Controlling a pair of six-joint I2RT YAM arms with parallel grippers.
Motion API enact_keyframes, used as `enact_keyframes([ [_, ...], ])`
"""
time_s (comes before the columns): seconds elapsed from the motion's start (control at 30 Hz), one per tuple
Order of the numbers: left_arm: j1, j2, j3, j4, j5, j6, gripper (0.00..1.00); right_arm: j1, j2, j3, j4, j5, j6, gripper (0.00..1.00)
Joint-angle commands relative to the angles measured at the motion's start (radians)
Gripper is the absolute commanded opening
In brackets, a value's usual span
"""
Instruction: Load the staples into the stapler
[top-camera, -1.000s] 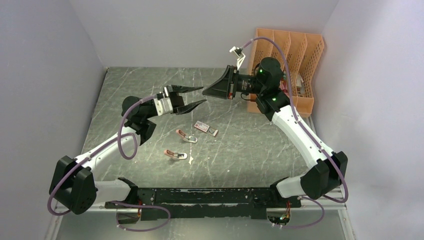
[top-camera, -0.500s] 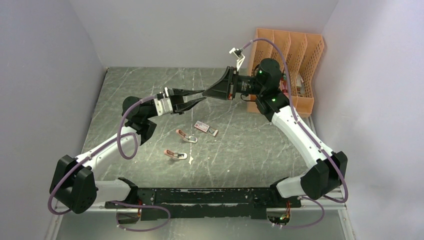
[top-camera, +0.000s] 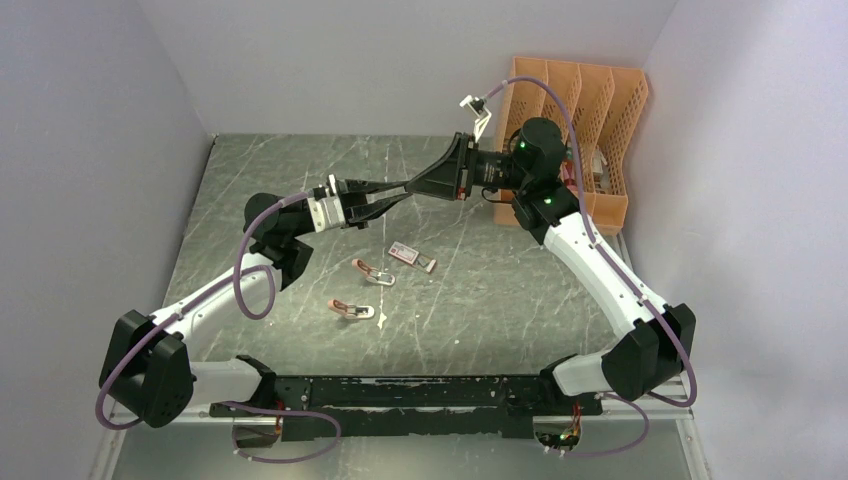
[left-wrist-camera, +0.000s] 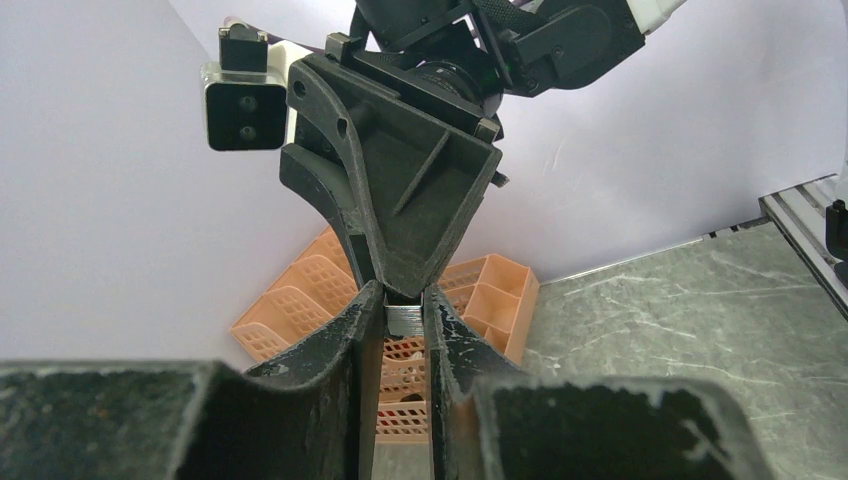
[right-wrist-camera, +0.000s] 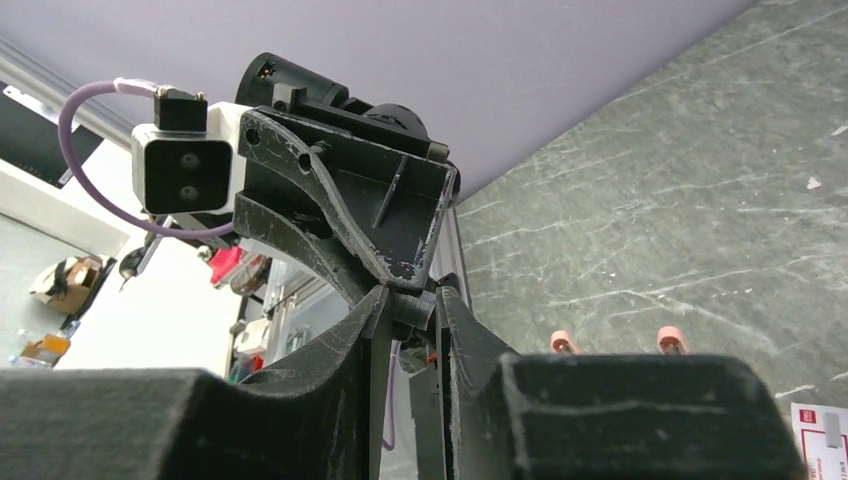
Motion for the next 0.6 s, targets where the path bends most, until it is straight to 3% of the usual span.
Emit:
enact_keyframes([
  [0.0,-0.009,-0.007,0.015,0.027,0.036,0.010,0.17,-0.002,-0.028,-0.012,0.035,-0.006,0.021,0.26],
  [0.27,-0.009,-0.011,0.014,0.020,0.036,0.014,0.08,-0.002,-0.026,-0.015,0.042,-0.003,0.027,0.27],
  [0.57,-0.008,-0.016,0.008,0.016,0.036,0.016,0.07,-0.002,-0.040,-0.038,0.079,0.033,0.044,0.53],
])
